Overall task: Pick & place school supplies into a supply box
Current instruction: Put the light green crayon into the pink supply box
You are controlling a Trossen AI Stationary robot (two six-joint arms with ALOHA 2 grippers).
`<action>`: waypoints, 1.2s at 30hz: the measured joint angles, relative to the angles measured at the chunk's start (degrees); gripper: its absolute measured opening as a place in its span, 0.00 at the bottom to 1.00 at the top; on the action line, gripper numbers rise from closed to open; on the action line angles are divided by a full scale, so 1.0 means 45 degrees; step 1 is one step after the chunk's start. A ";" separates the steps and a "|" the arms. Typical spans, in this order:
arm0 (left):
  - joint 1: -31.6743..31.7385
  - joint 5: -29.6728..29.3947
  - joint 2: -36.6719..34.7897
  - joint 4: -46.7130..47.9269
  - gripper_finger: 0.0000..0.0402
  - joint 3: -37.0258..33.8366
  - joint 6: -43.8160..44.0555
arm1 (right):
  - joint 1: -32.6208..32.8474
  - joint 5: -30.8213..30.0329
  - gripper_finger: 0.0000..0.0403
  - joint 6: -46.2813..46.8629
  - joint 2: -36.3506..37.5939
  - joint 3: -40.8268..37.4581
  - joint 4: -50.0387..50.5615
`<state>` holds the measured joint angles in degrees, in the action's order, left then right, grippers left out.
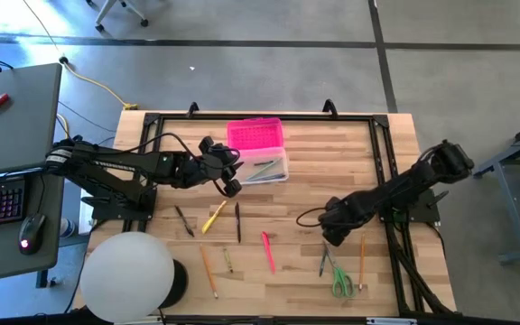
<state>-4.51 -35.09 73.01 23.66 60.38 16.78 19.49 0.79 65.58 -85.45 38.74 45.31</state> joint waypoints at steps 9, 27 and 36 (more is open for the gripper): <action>0.0000 -0.0005 0.0000 -0.0019 0.33 0.0000 0.0000 | 0.0015 -0.0544 0.12 -0.1448 -0.0022 -0.0261 -0.0473; 0.0000 -0.0083 0.0000 -0.0801 0.33 0.0000 -0.0147 | -0.3991 -0.4655 0.02 -1.3646 -0.0848 0.6294 -0.4605; 0.0000 -0.0102 -0.0012 -0.0004 0.33 -0.0002 -0.0146 | -0.6311 -0.4025 0.01 -1.6371 -0.4774 0.9087 -0.3418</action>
<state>-4.51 -35.55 72.96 23.64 60.37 16.12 -8.91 -17.32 -8.09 -106.93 79.63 29.93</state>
